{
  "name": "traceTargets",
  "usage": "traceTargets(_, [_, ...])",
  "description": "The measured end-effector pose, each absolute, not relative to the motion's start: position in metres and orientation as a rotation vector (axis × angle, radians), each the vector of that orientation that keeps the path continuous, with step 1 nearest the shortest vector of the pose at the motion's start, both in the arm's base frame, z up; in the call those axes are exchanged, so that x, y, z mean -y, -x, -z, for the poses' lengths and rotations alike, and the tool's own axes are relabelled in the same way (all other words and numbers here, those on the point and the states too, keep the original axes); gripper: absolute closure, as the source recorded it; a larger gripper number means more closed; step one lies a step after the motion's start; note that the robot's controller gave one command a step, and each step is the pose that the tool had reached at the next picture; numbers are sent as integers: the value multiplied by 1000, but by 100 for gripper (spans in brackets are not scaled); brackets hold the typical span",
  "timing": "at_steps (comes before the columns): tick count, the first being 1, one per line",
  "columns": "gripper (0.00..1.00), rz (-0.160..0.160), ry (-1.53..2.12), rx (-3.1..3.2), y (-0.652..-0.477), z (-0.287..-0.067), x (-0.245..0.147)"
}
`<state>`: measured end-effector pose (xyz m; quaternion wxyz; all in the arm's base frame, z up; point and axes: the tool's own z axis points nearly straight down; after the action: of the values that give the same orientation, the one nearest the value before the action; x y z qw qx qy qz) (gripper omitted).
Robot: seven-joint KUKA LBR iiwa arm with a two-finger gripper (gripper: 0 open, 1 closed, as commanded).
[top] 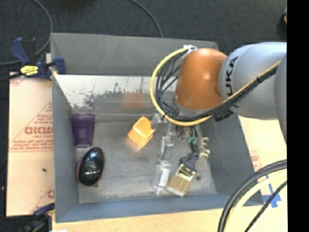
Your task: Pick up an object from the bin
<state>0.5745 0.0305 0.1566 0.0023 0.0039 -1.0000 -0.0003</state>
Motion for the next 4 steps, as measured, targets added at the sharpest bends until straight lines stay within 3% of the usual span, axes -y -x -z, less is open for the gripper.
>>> traceTargets(1, [0,1,-11,3143,-576,-161,-30])
traceTargets(2, [0,1,-747,3051,-574,-75,52])
traceTargets(3, [0,4,-799,3040,-476,-117,7])
traceTargets(4, [0,0,-1190,2912,-485,-104,-64])
